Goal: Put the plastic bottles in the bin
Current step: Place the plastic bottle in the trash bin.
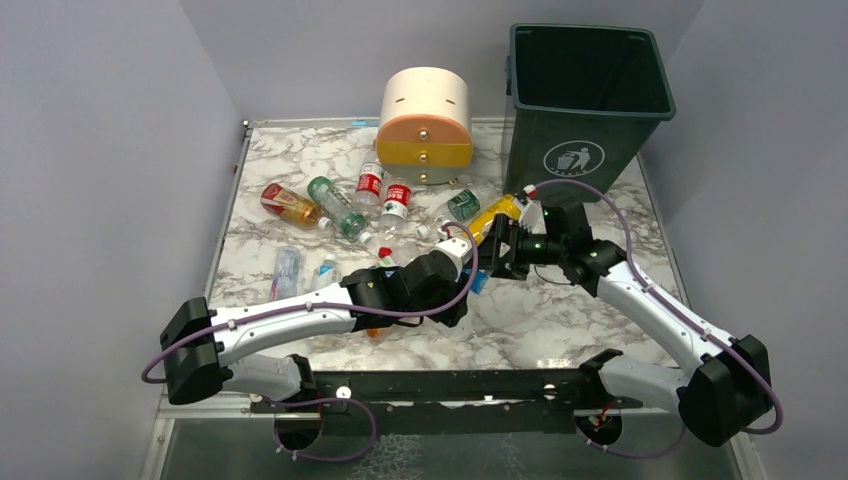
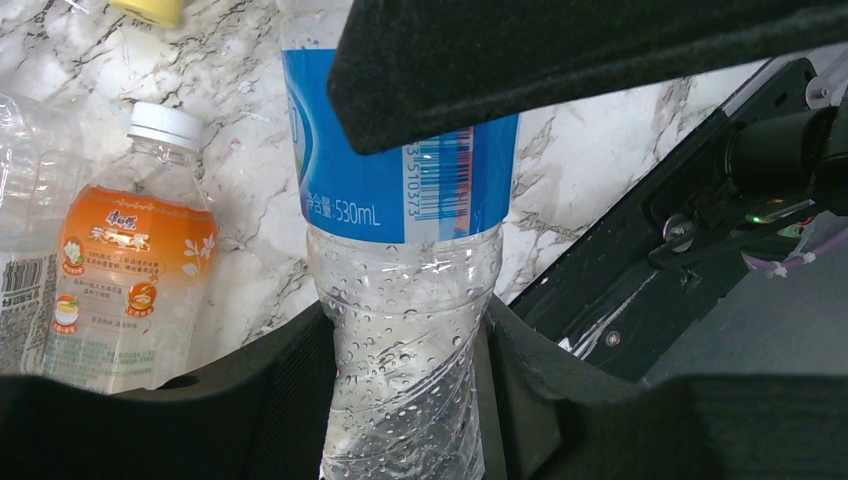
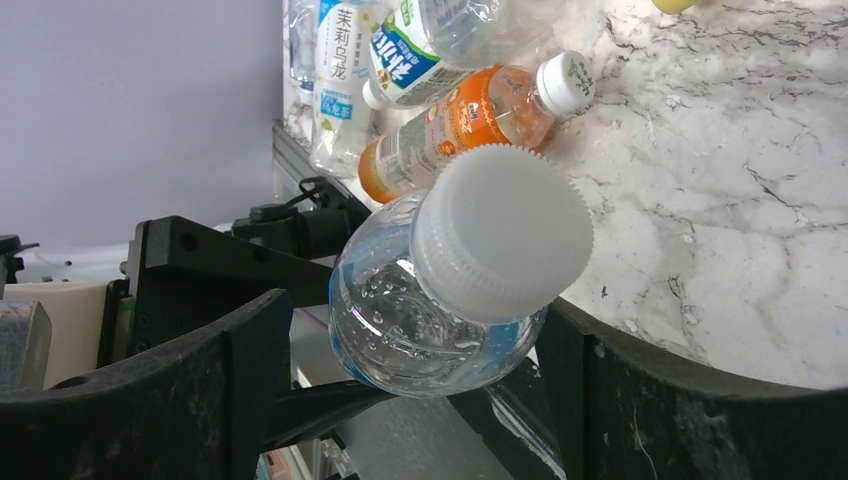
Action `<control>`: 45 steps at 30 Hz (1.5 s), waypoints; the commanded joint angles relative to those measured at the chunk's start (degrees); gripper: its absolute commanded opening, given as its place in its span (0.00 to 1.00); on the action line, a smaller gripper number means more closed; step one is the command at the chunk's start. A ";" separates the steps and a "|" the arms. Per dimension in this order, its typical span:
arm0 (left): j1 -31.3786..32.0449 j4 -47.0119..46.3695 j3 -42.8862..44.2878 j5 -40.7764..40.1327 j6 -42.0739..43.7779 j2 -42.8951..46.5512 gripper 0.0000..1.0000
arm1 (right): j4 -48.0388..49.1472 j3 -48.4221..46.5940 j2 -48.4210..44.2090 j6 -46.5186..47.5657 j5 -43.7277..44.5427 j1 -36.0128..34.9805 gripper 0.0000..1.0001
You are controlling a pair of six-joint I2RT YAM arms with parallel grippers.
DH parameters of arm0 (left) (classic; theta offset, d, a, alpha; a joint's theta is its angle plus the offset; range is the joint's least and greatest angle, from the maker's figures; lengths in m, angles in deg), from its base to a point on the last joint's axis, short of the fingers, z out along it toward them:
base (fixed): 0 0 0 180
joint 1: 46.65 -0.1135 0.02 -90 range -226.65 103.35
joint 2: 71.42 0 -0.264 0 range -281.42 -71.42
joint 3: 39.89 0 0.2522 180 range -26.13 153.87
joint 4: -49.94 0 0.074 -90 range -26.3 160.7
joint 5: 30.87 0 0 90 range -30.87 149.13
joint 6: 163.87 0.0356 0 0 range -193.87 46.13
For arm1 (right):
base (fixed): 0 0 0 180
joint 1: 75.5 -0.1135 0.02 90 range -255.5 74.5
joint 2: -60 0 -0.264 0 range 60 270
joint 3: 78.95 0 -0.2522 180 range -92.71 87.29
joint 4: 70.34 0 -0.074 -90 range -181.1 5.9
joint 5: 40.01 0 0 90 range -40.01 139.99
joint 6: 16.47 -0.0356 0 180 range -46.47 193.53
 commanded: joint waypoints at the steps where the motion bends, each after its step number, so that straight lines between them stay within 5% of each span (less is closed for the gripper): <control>1: -0.02 -2.76 2.19 1.01 0.31 -0.71 0.51 | 2.44 0.69 0.29 -0.64 1.34 -0.87 0.88; 11: 0.06 -3.92 1.96 0.67 0.16 -1.16 0.56 | 2.56 0.79 0.29 -0.71 1.82 -1.25 0.65; 20: 0.03 -3.31 1.78 0.76 -0.07 0.24 0.70 | 2.32 0.39 0.50 -0.49 2.32 -1.33 0.60; 22: 0.06 -2.57 2.14 0.73 -0.11 0.93 0.75 | 1.95 -0.17 0.71 -0.23 2.56 -1.34 0.60; 24: -0.03 -1.81 2.56 0.58 -0.24 1.83 0.97 | 1.62 -0.67 0.87 0.02 2.90 -1.34 0.60; 25: -0.01 -1.41 2.79 0.54 -0.24 2.31 0.99 | 1.50 -1.05 0.96 0.10 3.00 -1.34 0.60; 37: 0.04 4.81 5.92 -1.73 -2.01 11.29 0.99 | 0.41 -5.36 4.13 1.31 4.16 -1.33 0.59; 45: 0.01 9.27 6.15 -5.24 -3.29 18.66 0.99 | -4.35 -17.42 8.44 4.69 6.90 -1.34 0.59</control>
